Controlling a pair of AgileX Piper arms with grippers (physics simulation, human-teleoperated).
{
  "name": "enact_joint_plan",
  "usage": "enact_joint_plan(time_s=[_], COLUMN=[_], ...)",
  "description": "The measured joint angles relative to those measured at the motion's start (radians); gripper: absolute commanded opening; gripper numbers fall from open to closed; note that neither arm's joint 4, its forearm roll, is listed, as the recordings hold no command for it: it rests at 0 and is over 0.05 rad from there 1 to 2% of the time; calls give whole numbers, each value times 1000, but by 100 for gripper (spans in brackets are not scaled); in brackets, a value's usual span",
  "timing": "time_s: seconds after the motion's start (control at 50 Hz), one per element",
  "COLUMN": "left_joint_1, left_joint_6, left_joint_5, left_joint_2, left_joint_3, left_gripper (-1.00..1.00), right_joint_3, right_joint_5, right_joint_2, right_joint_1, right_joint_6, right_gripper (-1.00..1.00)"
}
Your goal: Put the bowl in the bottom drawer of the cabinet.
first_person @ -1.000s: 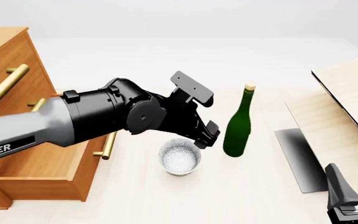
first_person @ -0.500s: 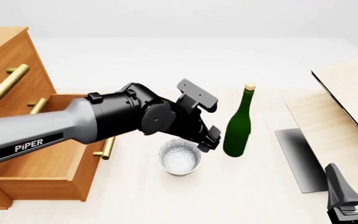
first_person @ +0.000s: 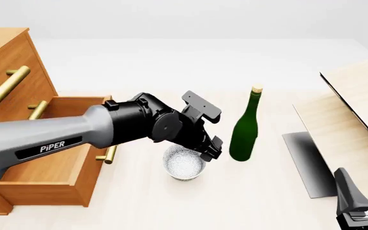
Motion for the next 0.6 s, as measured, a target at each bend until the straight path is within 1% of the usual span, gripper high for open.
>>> enact_joint_plan(time_s=[0.6], left_joint_1=[14], left_joint_6=[-13], left_joint_5=[-20], left_joint_2=[57], left_joint_3=[29], left_gripper=[100], right_joint_3=[0], right_joint_5=[0], right_joint_2=[0], right_joint_1=[0], right_joint_6=[0], right_gripper=[100])
